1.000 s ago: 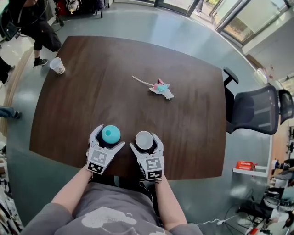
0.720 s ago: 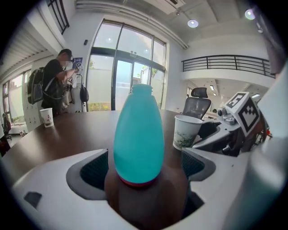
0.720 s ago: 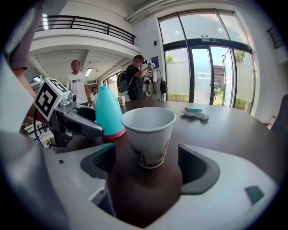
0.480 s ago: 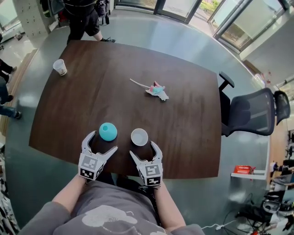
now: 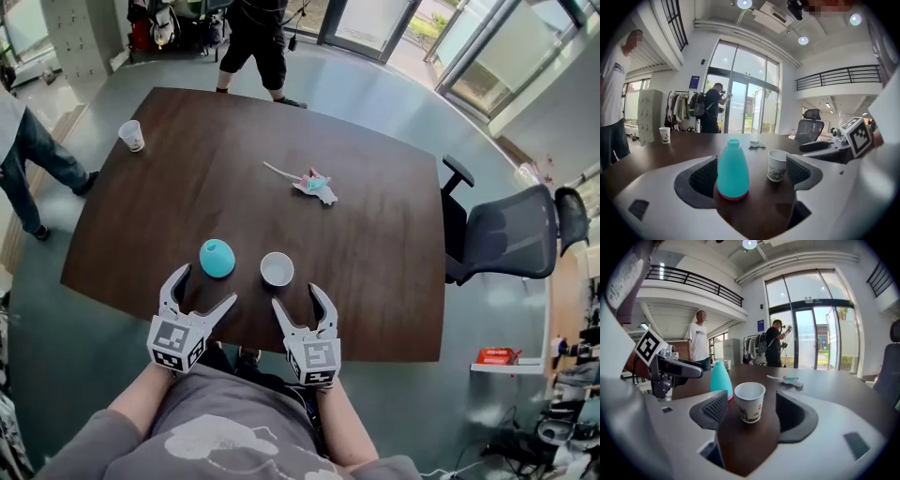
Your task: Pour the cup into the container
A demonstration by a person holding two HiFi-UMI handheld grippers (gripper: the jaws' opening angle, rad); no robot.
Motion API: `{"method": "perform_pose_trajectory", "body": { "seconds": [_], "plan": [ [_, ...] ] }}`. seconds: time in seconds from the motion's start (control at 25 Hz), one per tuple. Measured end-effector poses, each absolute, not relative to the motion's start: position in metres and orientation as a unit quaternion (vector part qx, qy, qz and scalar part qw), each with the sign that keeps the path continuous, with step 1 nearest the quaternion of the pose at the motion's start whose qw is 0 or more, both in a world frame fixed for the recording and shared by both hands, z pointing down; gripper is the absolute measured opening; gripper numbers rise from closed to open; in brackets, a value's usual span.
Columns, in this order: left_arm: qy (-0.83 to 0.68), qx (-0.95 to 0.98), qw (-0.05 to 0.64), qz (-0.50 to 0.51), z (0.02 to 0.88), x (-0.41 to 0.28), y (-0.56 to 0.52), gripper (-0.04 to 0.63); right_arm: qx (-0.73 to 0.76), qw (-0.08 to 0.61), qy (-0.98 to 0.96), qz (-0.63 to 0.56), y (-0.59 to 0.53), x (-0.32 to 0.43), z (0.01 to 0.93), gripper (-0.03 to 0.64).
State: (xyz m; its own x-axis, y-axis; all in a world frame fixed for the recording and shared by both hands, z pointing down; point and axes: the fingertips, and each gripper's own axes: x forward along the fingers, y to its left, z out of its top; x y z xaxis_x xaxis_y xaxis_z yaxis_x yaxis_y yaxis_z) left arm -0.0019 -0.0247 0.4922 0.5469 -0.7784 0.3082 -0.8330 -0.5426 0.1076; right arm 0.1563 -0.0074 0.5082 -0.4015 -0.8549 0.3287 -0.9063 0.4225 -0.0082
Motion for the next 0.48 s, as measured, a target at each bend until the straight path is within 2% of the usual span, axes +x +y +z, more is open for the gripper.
{"method": "perform_pose_trajectory", "body": {
  "seconds": [0.04,0.08,0.16,0.28,0.32,0.4,0.48],
  "plan": [
    [-0.466,0.87,0.123,0.103,0.485,-0.004,-0.023,0.453,0.54,0.128,-0.827,0.091,-0.006,0.159,0.5,0.281],
    [-0.468,0.87,0.125,0.094,0.478,-0.006,-0.021,0.431,0.549,0.117,-0.822,0.092,-0.005,0.162,0.492,0.259],
    [-0.469,0.871,0.121,0.085,0.467,-0.01,-0.02,0.39,0.561,0.096,-0.816,0.103,-0.003,0.165,0.481,0.253],
    [-0.47,0.873,0.109,0.078,0.456,-0.018,-0.02,0.255,0.577,0.078,-0.806,0.106,0.0,0.164,0.468,0.206],
    [-0.467,0.874,0.109,0.075,0.453,-0.02,-0.019,0.23,0.582,0.076,-0.803,0.102,0.002,0.163,0.463,0.192],
    [-0.457,0.88,0.117,0.064,0.45,-0.023,-0.016,0.211,0.596,0.075,-0.795,0.085,0.007,0.161,0.453,0.155],
    [-0.448,0.883,0.128,0.054,0.447,-0.028,-0.012,0.191,0.615,0.075,-0.783,0.057,0.011,0.158,0.443,0.074]
  ]
}}
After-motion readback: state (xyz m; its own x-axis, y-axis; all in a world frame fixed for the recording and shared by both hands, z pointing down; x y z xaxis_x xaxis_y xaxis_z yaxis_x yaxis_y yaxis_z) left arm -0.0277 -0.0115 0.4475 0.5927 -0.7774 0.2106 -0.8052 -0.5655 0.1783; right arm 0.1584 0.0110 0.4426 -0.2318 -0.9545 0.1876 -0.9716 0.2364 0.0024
